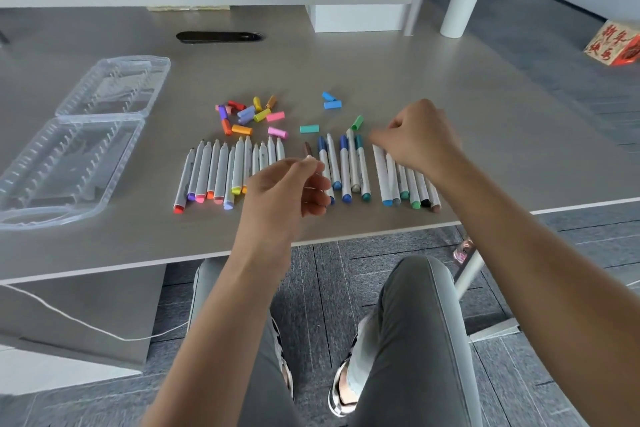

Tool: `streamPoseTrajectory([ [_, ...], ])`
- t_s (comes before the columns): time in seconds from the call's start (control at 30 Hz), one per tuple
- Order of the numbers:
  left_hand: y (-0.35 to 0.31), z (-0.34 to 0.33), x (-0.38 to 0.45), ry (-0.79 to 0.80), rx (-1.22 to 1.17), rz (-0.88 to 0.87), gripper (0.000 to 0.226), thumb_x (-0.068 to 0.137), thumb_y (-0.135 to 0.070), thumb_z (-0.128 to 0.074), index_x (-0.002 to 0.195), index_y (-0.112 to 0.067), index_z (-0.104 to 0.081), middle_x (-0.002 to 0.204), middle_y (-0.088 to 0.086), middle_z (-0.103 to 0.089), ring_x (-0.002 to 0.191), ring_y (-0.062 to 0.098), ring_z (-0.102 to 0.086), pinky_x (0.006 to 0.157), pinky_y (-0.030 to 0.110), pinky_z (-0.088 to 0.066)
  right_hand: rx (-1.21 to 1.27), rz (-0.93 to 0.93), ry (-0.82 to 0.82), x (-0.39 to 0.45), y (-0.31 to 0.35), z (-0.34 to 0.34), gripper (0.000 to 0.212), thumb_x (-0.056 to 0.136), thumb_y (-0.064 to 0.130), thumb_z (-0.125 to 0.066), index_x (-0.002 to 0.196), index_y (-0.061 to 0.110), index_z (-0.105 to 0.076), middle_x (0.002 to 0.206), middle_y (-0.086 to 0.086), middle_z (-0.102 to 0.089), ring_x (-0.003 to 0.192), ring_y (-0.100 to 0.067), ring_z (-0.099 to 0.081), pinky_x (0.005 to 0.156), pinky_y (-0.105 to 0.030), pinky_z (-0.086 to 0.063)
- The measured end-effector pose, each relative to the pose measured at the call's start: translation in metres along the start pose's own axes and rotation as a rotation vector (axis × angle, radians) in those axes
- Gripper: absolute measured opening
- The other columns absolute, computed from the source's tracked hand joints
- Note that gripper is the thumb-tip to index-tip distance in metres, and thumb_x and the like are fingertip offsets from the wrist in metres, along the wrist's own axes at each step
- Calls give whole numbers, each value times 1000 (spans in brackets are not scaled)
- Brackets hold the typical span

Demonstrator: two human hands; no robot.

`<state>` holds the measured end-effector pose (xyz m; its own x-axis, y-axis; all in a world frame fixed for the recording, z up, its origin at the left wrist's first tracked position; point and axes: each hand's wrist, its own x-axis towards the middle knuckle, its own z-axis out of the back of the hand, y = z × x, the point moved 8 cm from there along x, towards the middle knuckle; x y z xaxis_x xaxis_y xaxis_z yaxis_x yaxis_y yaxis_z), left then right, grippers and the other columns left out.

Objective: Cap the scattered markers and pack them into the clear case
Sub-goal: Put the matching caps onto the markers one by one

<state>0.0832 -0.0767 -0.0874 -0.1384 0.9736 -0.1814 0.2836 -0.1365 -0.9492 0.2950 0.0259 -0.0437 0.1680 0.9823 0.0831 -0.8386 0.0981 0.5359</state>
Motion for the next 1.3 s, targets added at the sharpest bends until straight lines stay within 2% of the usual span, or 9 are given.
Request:
streamPoseTrajectory([
  [0.1, -6, -13, 4, 27, 176, -119, 10, 95, -14, -68, 99, -6, -73, 80, 12, -72, 68, 20, -66, 68, 32, -57, 226, 0, -11, 0, 3, 10, 37, 76, 29, -74, 58, 3, -54, 53, -3, -36, 52, -18, -33, 56, -33, -31],
  [0.2, -6, -33, 9, 56, 299, -128, 24, 91, -24, -74, 112, -11, -70, 84, 7, -76, 71, 17, -74, 75, 33, -61, 347, -3, 13, -1, 12, 12, 41, 77, 26, -75, 71, -12, -60, 53, -2, -31, 47, -16, -27, 51, -27, -27],
  [0.33, 0, -51, 22, 99, 146, -15, 33, 94, -11, -71, 124, -4, -61, 92, 13, -77, 79, 25, -77, 82, 40, -63, 421, 27, 71, 9, 21, 1, 50, 78, 32, -78, 87, -16, -66, 67, -8, -41, 61, -19, -33, 60, -34, -32],
  [0.53, -1, -46, 38, 101, -244, 151, 16, 97, 8, -54, 110, 3, -62, 92, 26, -72, 83, 36, -75, 71, 33, -63, 396, 26, 98, 39, 25, -16, 22, 93, 28, -72, 83, 9, -80, 69, 1, -69, 58, -9, -57, 64, -25, -49],
  [0.7, -4, -30, 57, 34, -413, 196, 26, 97, 10, -50, 122, 7, -58, 92, 24, -71, 77, 32, -74, 71, 38, -64, 177, 108, 28, 86, 28, -32, 7, 92, 22, -72, 91, 22, -79, 87, 1, -76, 85, -18, -71, 82, -33, -58],
  [0.9, -2, -23, 73, 7, -498, 256, 29, 97, 8, -47, 125, 7, -58, 93, 22, -71, 75, 29, -72, 65, 34, -61, 62, 93, 78, 127, 43, -59, 19, 87, 36, -77, 97, 20, -82, 92, 1, -76, 91, -20, -70, 84, -35, -58],
  [1.03, -2, -23, 79, 1, -501, 274, 28, 98, 7, -47, 123, 5, -60, 95, 22, -71, 73, 28, -72, 64, 34, -61, -39, 82, 109, 147, 59, -76, 28, 78, 47, -83, 92, 23, -81, 90, 4, -73, 87, -19, -66, 73, -29, -50],
  [1.17, -1, -23, 83, 16, -512, 283, 27, 98, 7, -47, 121, 4, -61, 95, 22, -71, 71, 27, -71, 63, 34, -61, -104, 91, 112, 155, 69, -87, 23, 81, 39, -83, 93, 20, -82, 99, -2, -78, 92, -22, -70, 73, -29, -50],
  [1.3, -5, -25, 83, 35, -480, 262, 29, 96, 6, -44, 117, 3, -64, 82, 17, -66, 70, 27, -67, 59, 32, -59, 107, 104, 119, 149, 70, -83, 11, 92, 28, -73, 90, 18, -76, 90, -2, -77, 90, -22, -72, 83, -34, -58],
])
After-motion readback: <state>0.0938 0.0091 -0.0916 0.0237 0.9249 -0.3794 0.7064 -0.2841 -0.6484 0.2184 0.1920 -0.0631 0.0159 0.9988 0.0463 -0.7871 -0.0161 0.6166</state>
